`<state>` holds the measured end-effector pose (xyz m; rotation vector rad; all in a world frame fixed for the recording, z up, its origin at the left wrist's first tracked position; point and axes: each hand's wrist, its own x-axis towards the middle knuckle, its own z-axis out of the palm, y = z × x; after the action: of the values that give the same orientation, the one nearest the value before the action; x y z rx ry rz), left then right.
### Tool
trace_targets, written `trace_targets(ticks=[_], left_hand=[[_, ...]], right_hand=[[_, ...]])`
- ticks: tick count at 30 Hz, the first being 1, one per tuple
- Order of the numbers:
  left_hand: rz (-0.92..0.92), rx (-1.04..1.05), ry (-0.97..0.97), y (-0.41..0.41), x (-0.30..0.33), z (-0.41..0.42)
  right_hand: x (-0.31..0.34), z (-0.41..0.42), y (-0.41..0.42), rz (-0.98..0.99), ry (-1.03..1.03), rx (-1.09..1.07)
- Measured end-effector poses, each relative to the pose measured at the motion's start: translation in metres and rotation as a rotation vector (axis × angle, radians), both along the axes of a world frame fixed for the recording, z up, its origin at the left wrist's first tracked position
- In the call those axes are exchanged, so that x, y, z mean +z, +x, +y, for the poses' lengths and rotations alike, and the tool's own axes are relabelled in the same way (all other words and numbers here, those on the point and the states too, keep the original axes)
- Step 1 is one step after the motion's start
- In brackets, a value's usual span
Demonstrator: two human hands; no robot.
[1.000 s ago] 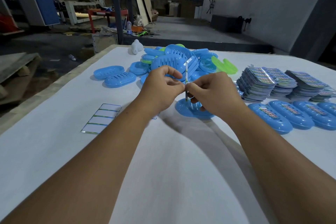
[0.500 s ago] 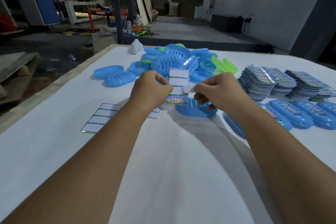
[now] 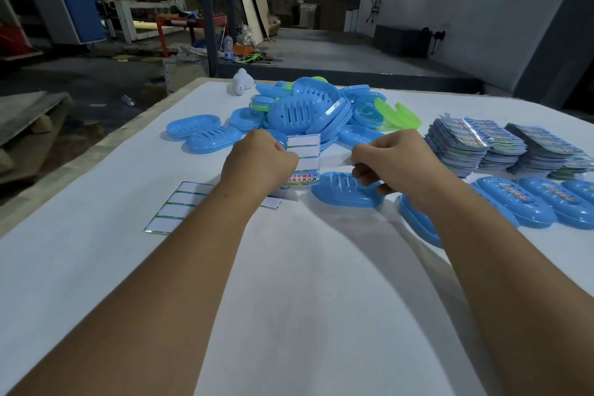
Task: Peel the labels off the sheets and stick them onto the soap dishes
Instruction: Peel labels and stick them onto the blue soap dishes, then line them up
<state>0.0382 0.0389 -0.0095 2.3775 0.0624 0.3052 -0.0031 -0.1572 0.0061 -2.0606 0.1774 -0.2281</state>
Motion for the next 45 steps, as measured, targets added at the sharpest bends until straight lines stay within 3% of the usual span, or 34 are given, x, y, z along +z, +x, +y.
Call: trace_targets(ticks=[4,12,17,19,23,26,33,45], left_hand=[[0.027,0.034,0.097,0.003,-0.001,0.004],[0.106,0.047,0.492,-0.003,0.000,0.014],[0.109,0.077,0.608,-0.010,0.002,0.017],[0.074,0.043,0.518,-0.011,0.003,0.013],[-0.049,-0.184,-0.107,-0.015,0.005,-0.010],[-0.035,-0.297,-0.321,-0.021,0.004,-0.022],[0.077,-0.423,-0.453,-0.026,0.000,-0.028],[0.053,-0.338,-0.457,-0.020,0.001,-0.028]], right_hand=[[0.002,-0.002,0.000,-0.017,0.037,-0.030],[0.000,0.000,0.000,0.023,0.031,0.000],[-0.001,0.004,-0.001,0.018,0.007,0.009],[-0.001,0.006,-0.002,0.002,0.000,0.005],[-0.002,0.009,-0.002,-0.034,-0.029,-0.018],[-0.003,0.010,-0.002,-0.057,-0.066,-0.020],[-0.004,0.010,0.001,-0.079,-0.087,-0.007],[-0.001,0.004,-0.002,-0.112,-0.026,0.143]])
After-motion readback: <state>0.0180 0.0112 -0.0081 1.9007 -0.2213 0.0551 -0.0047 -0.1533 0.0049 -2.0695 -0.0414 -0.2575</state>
